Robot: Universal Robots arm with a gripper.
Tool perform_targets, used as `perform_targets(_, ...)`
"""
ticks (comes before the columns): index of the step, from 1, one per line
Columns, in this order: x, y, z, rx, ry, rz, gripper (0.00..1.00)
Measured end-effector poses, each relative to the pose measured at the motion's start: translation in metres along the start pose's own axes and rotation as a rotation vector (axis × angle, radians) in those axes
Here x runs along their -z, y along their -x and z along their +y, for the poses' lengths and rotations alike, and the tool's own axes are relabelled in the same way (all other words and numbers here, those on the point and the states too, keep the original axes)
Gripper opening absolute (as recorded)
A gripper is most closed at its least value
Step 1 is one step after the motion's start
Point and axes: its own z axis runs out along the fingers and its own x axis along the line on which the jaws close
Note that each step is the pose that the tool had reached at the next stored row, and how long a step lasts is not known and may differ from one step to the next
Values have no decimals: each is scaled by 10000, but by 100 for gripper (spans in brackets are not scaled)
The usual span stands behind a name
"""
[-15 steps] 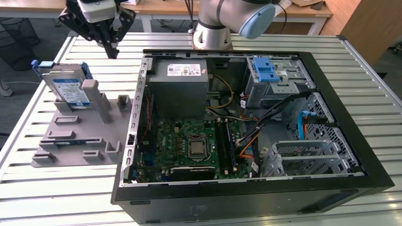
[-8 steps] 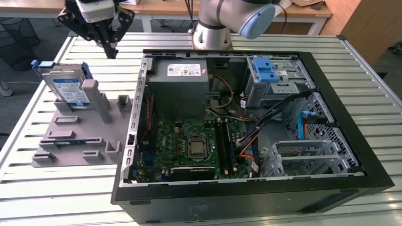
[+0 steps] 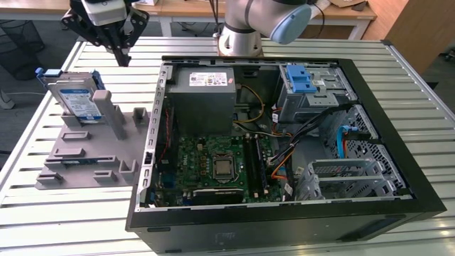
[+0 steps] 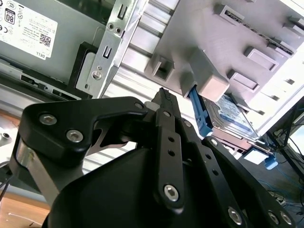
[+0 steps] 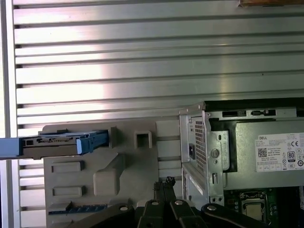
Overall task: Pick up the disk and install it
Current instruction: 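Reach for the disk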
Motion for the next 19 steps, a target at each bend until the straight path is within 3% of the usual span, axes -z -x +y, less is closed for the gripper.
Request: perform_targets(19,2,-169,13,0,0,0,11)
